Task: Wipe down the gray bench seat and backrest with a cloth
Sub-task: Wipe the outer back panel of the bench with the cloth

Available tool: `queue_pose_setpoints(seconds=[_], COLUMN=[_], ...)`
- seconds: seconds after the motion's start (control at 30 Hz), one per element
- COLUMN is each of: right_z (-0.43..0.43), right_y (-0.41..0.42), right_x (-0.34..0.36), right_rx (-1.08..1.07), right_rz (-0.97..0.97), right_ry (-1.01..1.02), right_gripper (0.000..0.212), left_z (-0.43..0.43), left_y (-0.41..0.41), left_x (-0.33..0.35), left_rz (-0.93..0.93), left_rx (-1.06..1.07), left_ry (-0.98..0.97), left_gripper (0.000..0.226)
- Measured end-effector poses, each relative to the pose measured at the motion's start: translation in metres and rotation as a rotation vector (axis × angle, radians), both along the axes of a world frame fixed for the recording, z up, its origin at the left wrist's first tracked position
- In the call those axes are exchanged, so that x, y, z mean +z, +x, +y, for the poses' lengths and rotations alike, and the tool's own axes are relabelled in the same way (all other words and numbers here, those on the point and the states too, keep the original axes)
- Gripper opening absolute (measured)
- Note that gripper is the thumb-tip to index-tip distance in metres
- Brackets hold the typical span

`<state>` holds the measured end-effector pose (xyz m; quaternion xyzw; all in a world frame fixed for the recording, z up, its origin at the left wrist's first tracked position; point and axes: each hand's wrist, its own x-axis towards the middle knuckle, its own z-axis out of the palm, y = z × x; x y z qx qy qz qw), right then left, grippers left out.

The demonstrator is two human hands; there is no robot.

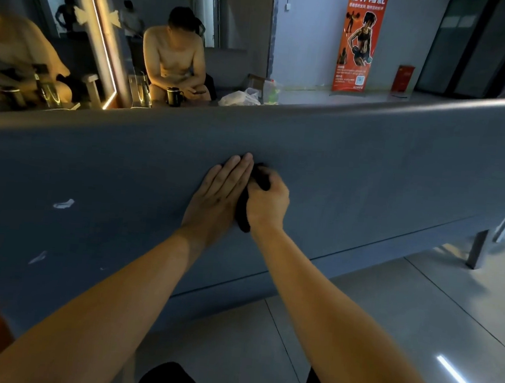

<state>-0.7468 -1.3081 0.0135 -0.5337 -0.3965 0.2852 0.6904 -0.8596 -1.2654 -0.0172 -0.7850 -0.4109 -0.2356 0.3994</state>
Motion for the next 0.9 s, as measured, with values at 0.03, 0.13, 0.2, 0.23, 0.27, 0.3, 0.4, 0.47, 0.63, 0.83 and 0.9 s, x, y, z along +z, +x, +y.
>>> queue_pose_setpoints(seconds=[0.03,0.13,0.2,0.23,0.27,0.3,0.4,0.47,0.63,0.83,0.9], right_z=[0.000,0.002,0.007,0.009,0.011,0.012,0.010,0.008,0.002,0.012,0.018], right_y=[0.003,0.023,0.045,0.054,0.061,0.062,0.043,0.022,0.011,0.064,0.087], right_x=[0.000,0.007,0.013,0.016,0.018,0.019,0.019,0.015,0.005,0.000,-0.007], right_rx=[0.000,-0.118,-0.249,-0.288,-0.301,-0.304,-0.246,-0.164,0.002,-0.259,-0.290], right_rz=[-0.048,-0.053,0.088,0.171,0.239,0.281,0.289,0.229,-0.008,0.115,0.300], right_ry=[-0.002,0.014,-0.008,-0.023,-0.036,-0.041,-0.007,0.022,0.022,-0.079,-0.184], right_gripper=[0.019,0.015,0.010,0.011,0.013,0.016,0.015,0.011,0.012,0.016,0.014], left_z=[0.000,0.001,0.002,0.003,0.002,0.002,0.003,0.004,0.004,-0.009,-0.012], left_y=[-0.001,-0.003,-0.003,-0.002,-0.001,0.000,0.001,0.002,0.003,0.026,0.042], left_x=[-0.001,-0.002,-0.002,-0.002,-0.001,-0.001,-0.003,-0.004,-0.004,-0.010,-0.014], left_rz=[0.008,-0.009,-0.052,-0.070,-0.084,-0.090,-0.095,-0.081,-0.087,-0.207,-0.272], left_rx=[-0.005,-0.025,-0.062,-0.082,-0.097,-0.101,-0.071,-0.045,-0.059,-0.075,-0.048], left_ry=[0.008,0.046,0.011,-0.012,-0.033,-0.043,-0.005,0.007,-0.050,-0.136,-0.173], left_gripper=[0.083,0.079,0.086,0.087,0.088,0.089,0.093,0.096,0.102,0.084,0.098])
